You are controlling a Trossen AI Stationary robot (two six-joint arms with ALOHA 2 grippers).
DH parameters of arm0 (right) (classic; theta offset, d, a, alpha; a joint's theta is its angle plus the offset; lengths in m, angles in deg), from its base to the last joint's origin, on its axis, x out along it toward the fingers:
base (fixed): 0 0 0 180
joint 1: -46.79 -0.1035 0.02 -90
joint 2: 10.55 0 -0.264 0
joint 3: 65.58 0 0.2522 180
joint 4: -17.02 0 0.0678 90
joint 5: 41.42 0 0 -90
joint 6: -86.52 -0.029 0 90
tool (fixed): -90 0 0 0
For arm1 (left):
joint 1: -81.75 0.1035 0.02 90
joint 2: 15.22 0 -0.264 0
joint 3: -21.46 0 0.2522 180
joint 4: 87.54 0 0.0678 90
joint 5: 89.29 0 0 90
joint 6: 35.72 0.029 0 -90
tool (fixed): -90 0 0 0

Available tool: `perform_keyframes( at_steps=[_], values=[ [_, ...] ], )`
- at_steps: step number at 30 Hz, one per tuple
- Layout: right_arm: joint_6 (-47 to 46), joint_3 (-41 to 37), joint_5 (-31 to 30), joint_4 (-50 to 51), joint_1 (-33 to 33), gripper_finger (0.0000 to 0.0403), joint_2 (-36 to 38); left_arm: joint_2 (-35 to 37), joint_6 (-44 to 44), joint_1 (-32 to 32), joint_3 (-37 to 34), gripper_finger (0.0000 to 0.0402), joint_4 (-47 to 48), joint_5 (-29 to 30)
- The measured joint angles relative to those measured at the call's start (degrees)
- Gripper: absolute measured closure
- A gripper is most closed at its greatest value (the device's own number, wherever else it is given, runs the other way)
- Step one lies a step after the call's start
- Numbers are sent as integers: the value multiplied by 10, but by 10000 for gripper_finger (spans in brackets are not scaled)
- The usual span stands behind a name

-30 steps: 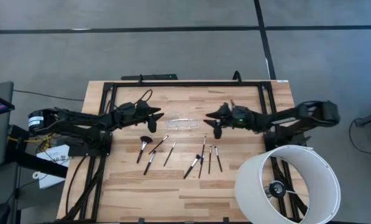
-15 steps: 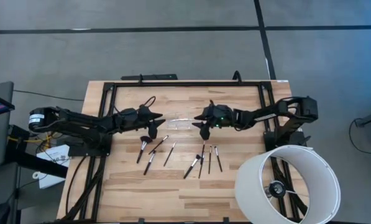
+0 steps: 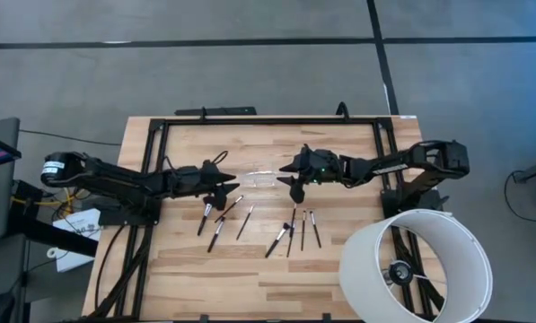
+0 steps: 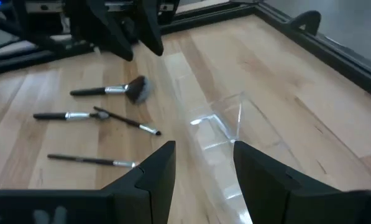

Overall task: Put items in baskets/containers
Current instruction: Put the highlighter brush into the transparent organizer

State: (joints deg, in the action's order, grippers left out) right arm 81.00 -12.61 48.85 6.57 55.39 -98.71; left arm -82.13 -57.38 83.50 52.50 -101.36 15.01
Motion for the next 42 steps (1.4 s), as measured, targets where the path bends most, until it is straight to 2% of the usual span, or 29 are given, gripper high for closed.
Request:
perform_keyframes(
  at_steps=[7,10,16,18,22,27,31,38,42],
  values=[
    [0,0,11,2,-6,248,-1,25,-44,-56,0,238,121,67],
    [0,0,11,2,-6,248,-2,50,-80,-73,3,238,190,75],
    [0,0,12,2,-6,248,-2,100,-159,-90,79,249,458,74],
    [0,0,12,2,-6,248,-2,99,-185,-92,98,259,519,53],
    [0,0,12,2,-5,248,-2,77,-235,-97,97,272,537,-32],
    [0,0,12,0,-5,248,-2,27,-281,-129,93,269,541,-80],
    [0,0,12,1,-5,248,-2,16,-313,-150,93,267,550,-71],
    [0,0,12,-2,-5,248,-2,10,-318,-153,93,266,561,-15],
    [0,0,12,-3,-5,248,-2,-22,-327,-153,93,266,559,-2]
  ],
)
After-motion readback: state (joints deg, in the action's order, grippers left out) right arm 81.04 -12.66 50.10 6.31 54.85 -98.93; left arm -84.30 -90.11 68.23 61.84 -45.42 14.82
